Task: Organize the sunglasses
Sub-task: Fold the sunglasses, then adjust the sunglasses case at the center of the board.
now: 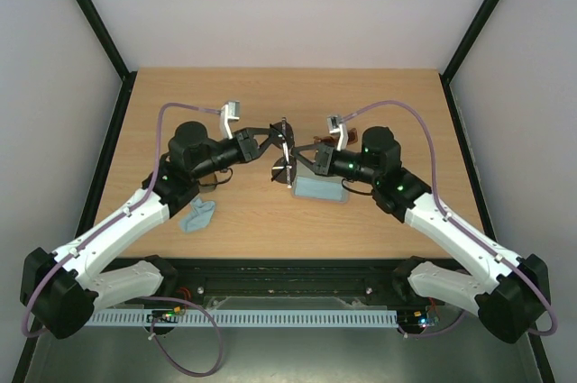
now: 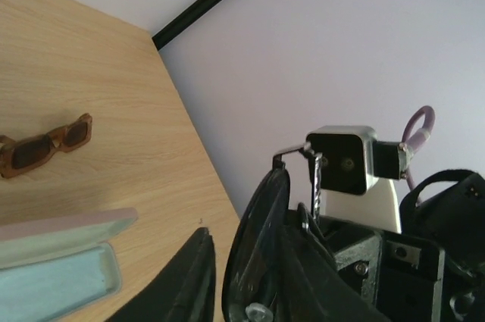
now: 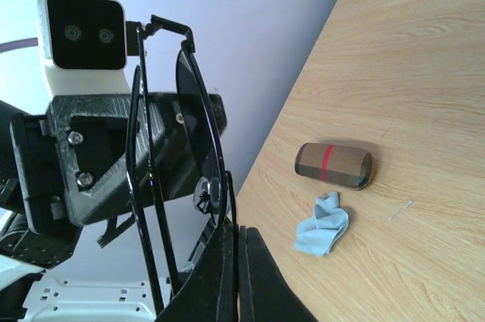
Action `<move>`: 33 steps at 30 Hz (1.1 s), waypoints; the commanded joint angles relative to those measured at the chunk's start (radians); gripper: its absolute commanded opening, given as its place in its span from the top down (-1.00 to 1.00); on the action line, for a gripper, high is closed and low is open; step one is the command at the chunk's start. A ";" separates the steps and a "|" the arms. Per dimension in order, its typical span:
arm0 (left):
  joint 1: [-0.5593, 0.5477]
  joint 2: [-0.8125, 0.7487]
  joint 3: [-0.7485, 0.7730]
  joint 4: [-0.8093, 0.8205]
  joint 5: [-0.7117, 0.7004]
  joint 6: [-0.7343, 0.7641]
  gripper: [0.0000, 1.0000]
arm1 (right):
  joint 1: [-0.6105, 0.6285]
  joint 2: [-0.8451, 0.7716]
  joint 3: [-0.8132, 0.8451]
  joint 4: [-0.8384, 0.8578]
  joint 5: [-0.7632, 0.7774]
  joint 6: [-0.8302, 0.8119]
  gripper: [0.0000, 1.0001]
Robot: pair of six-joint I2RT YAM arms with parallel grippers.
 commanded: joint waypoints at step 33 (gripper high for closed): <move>0.098 0.926 0.538 -0.439 0.054 0.410 0.25 | 0.004 -0.340 -0.144 -0.438 0.889 0.080 0.97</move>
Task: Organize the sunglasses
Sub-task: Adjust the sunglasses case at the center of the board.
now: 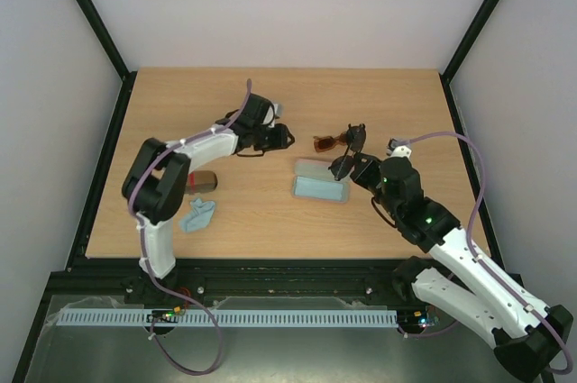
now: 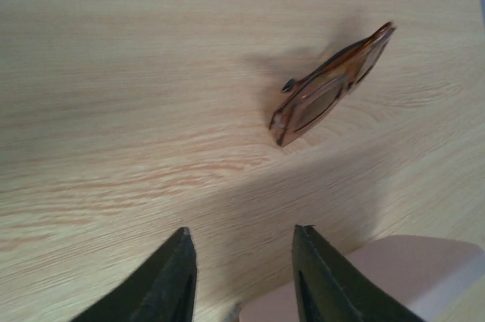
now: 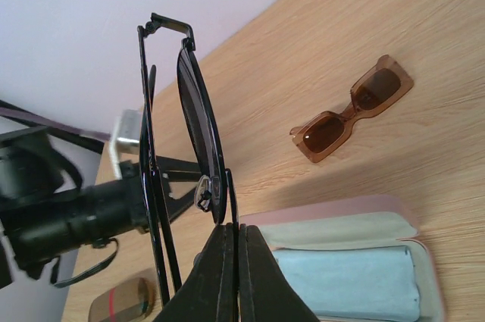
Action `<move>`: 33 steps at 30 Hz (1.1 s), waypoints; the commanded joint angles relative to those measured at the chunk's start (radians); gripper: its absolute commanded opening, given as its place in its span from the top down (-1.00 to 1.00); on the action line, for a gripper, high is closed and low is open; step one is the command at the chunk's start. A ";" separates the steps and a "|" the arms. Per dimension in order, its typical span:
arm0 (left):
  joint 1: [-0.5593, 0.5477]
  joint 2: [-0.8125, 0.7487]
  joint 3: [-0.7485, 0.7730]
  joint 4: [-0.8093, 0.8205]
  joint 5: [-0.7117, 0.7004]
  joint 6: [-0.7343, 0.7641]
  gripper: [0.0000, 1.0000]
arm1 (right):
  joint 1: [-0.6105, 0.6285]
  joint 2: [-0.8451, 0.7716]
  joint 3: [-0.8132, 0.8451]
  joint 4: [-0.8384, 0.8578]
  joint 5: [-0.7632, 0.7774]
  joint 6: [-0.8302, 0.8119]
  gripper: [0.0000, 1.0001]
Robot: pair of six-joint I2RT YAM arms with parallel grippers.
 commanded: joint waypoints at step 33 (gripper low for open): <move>-0.092 0.199 -0.101 0.024 0.422 0.064 0.58 | 0.000 0.081 0.032 -0.344 0.089 0.115 0.97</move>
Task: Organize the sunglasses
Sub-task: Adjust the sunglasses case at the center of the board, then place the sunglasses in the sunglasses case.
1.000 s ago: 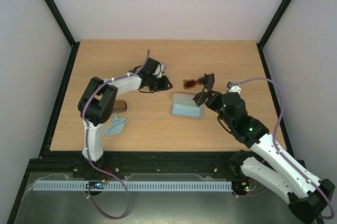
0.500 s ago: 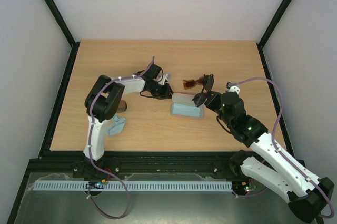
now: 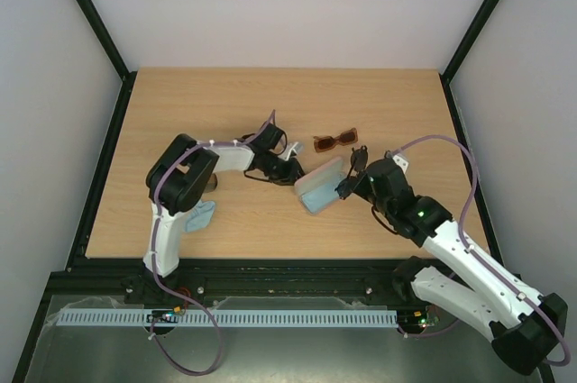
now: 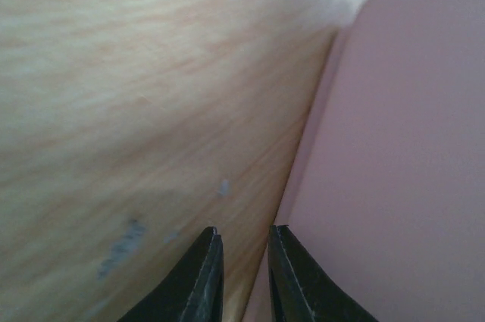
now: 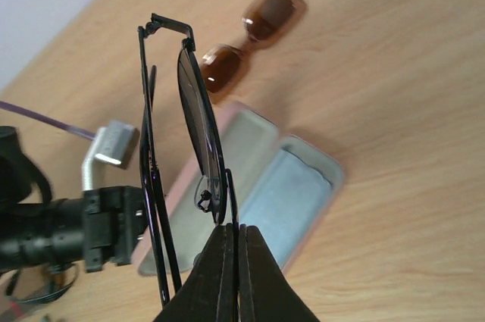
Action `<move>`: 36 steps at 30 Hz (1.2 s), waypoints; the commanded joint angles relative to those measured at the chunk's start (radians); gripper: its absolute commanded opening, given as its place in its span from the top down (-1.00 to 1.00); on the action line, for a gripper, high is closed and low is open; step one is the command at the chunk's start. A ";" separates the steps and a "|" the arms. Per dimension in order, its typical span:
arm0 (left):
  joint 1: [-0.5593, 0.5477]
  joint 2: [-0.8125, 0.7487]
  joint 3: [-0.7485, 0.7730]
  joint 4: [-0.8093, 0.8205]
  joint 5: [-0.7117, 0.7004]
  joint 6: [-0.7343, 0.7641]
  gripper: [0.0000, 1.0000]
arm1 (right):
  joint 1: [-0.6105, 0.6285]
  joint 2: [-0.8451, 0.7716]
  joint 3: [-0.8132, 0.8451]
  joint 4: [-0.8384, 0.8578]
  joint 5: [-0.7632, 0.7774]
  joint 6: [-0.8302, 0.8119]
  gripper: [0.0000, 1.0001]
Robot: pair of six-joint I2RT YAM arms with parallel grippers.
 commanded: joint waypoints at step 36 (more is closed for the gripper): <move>-0.086 -0.082 -0.146 0.167 -0.022 -0.157 0.53 | 0.000 0.652 0.248 -0.221 -0.045 -0.110 0.97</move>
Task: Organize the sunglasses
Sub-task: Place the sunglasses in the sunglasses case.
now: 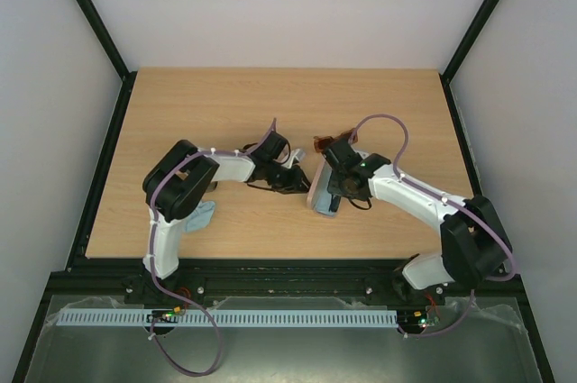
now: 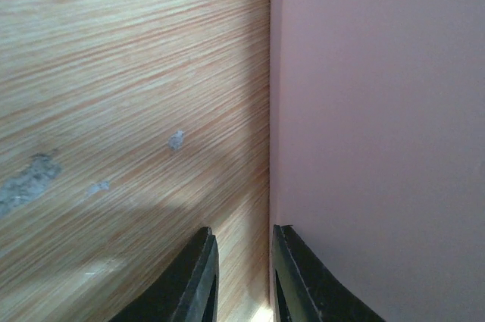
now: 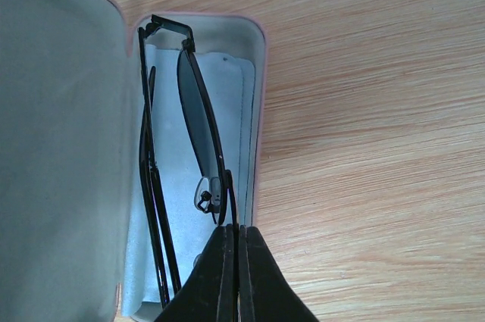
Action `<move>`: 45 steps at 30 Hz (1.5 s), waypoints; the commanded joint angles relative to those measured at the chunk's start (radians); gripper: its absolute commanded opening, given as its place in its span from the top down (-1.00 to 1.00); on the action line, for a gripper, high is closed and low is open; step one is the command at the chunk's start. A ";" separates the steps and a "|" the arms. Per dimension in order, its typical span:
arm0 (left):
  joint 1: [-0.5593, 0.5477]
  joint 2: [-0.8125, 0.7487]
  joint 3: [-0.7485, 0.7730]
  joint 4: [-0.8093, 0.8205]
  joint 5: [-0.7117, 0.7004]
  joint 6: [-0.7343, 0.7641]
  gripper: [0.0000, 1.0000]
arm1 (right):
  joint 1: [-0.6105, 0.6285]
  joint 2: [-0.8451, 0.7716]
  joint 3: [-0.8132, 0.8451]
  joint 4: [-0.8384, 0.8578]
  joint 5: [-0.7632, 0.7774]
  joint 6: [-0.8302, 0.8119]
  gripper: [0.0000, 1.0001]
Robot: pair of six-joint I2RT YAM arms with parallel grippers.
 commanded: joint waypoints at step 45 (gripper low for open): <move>-0.023 -0.006 -0.024 0.040 0.016 -0.015 0.50 | 0.000 0.132 0.105 -0.151 0.102 -0.065 0.97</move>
